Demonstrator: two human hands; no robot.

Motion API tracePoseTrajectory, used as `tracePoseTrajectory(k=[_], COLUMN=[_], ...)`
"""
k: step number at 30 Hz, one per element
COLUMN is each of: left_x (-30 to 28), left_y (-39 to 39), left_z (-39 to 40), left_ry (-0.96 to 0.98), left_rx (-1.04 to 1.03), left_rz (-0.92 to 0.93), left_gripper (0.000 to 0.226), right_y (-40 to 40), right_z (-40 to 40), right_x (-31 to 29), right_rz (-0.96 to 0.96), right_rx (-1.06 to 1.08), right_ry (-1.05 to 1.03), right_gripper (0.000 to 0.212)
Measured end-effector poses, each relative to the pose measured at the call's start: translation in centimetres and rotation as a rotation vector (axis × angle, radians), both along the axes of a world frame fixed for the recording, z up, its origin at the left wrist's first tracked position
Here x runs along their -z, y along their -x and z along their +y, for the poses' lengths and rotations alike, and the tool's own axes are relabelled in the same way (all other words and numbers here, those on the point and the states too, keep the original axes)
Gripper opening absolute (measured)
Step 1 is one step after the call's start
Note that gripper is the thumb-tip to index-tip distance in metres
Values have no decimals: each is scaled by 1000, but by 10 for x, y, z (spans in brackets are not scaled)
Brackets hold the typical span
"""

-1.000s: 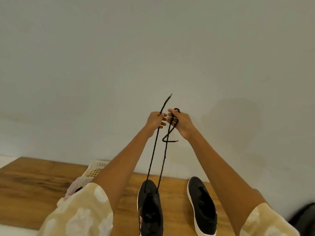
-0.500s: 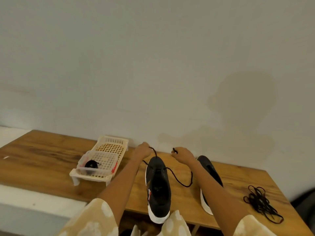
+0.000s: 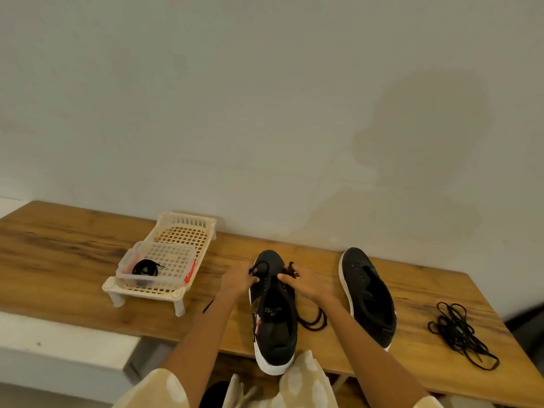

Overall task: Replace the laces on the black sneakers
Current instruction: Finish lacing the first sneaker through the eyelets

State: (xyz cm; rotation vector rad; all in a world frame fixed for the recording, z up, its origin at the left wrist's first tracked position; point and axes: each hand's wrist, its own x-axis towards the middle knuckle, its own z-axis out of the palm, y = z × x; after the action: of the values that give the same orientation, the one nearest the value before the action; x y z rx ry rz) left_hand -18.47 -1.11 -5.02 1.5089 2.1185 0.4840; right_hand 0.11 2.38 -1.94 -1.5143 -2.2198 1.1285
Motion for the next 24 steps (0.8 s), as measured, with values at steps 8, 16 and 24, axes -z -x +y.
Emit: tracePoseTrajectory(k=[8, 16, 24], left_x=[10, -13, -33], left_y=[-6, 4, 10], left_z=[-3, 0, 9], left_ry=[-205, -429, -238], left_rx=[-289, -666, -457], left_rz=[-720, -1662, -1093], left_gripper=[17, 26, 29], right_y=[11, 9, -8], right_z=[7, 8, 15], right_x=[-1, 1, -5], right_rz=[-43, 57, 154], right_rx=[-32, 41, 192], right_ry=[47, 103, 49], right_gripper=[44, 25, 14])
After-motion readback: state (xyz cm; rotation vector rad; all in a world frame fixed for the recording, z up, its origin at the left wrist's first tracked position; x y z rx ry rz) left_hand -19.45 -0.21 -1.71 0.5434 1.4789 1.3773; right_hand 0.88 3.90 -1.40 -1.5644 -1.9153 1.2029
